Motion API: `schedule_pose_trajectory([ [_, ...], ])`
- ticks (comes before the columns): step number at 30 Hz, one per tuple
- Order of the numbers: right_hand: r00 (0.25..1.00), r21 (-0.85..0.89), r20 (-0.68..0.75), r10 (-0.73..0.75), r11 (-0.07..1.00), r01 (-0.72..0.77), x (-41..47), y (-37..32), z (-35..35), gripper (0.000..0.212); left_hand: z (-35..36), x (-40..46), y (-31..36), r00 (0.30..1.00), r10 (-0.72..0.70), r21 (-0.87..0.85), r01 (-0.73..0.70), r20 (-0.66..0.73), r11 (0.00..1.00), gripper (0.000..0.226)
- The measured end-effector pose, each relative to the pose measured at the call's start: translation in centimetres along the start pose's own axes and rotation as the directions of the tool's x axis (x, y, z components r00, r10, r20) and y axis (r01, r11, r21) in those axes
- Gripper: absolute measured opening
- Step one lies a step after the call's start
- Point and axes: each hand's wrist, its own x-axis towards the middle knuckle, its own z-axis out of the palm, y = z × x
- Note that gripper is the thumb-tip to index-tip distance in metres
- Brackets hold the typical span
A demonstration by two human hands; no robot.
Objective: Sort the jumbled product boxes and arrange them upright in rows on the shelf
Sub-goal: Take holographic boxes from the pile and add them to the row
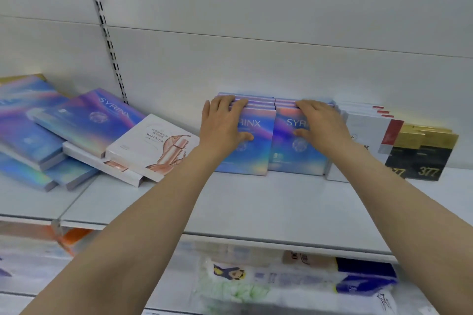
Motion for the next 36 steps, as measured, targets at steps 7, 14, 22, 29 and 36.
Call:
schedule_pose_trajectory([
  [7,0.999,0.042,-0.046,-0.017,0.999,0.019,-0.5,-11.8,-3.5,0.054,-9.2,-2.0,-5.0,0.993,-0.081,-0.360,0.105,0.081,0.927,0.078],
  [14,0.983,0.184,-0.035,-0.178,0.966,0.181,-2.4,-29.6,-6.6,0.049,-23.3,-10.4,-16.4,0.990,-0.136,-0.291,0.141,0.037,0.946,0.061],
  [22,0.941,0.433,-0.157,-0.299,0.836,0.338,-8.2,-46.3,-4.7,0.044,-33.4,-23.5,-27.1,0.979,-0.201,-0.244,0.186,-0.037,0.952,0.051],
  [29,0.914,0.517,-0.034,-0.404,0.776,0.362,-8.0,-56.7,2.2,0.052,-34.4,-30.0,-36.5,0.941,-0.335,-0.217,0.318,-0.045,0.923,0.050],
  [36,0.883,0.595,-0.054,-0.467,0.695,0.404,-0.6,-67.3,7.0,0.046,-34.0,-29.8,-48.3,0.892,-0.448,-0.176,0.433,-0.058,0.884,0.050],
])
